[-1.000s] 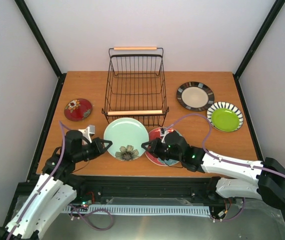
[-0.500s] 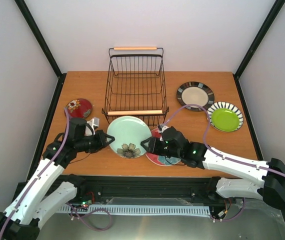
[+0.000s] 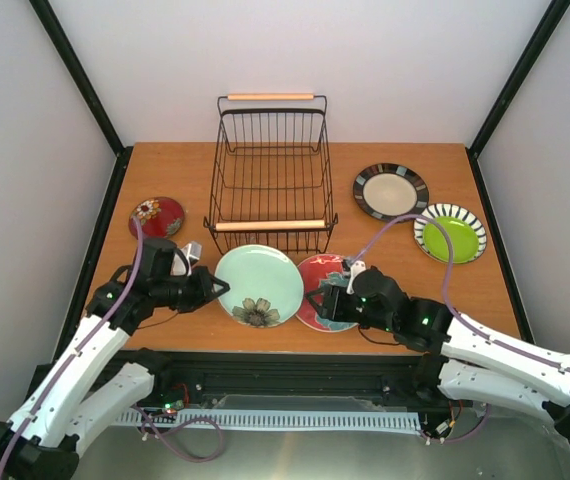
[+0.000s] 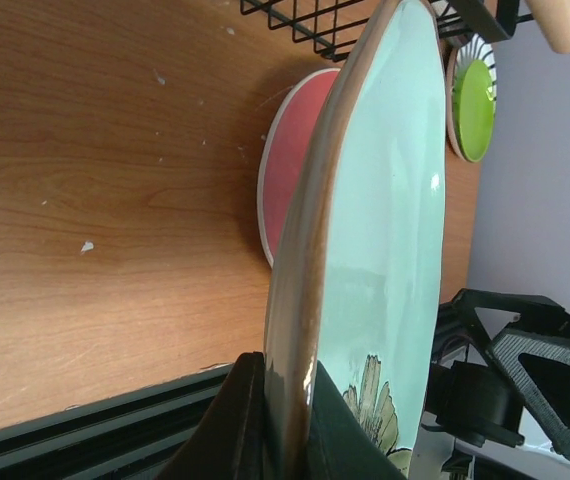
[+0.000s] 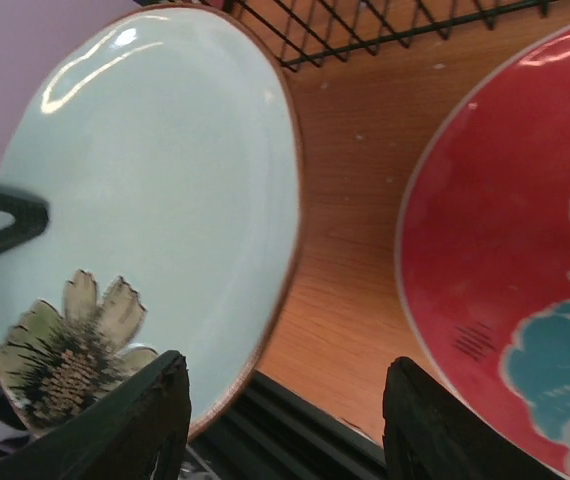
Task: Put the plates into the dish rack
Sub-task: Insert the plate into the dish rack.
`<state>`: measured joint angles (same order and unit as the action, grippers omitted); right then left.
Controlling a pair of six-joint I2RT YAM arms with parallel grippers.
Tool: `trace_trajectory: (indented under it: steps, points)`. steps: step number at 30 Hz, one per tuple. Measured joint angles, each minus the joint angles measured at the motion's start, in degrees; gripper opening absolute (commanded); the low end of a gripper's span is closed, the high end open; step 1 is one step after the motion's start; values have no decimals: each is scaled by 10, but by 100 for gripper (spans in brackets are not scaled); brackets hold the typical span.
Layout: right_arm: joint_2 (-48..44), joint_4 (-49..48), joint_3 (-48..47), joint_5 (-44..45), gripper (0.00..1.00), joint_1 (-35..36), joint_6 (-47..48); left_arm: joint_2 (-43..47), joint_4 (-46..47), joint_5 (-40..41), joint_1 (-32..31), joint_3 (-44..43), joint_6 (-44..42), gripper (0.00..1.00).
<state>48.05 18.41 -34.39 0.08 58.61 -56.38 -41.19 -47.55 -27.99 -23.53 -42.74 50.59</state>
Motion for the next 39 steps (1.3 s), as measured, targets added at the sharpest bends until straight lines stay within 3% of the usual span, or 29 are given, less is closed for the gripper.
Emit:
trace_trajectory:
  steps: [5,9,15,20,29,39]
  points:
    - [-21,115,-40,63,56,31,73,-38,-25,-2,0,-26,-8,1]
    - [6,179,-117,134,62,120,135,-78,-42,-5,0,-56,-21,1]
    - [127,247,-243,283,69,281,231,-126,-68,-10,0,-104,-42,1]
    - [246,308,-328,392,69,361,282,-142,-79,-14,0,-127,-54,1]
    - [372,363,-412,496,68,395,335,-148,-97,-20,0,-133,-62,1]
    - [412,360,-426,510,74,395,371,-148,-99,-23,0,-133,-64,1]
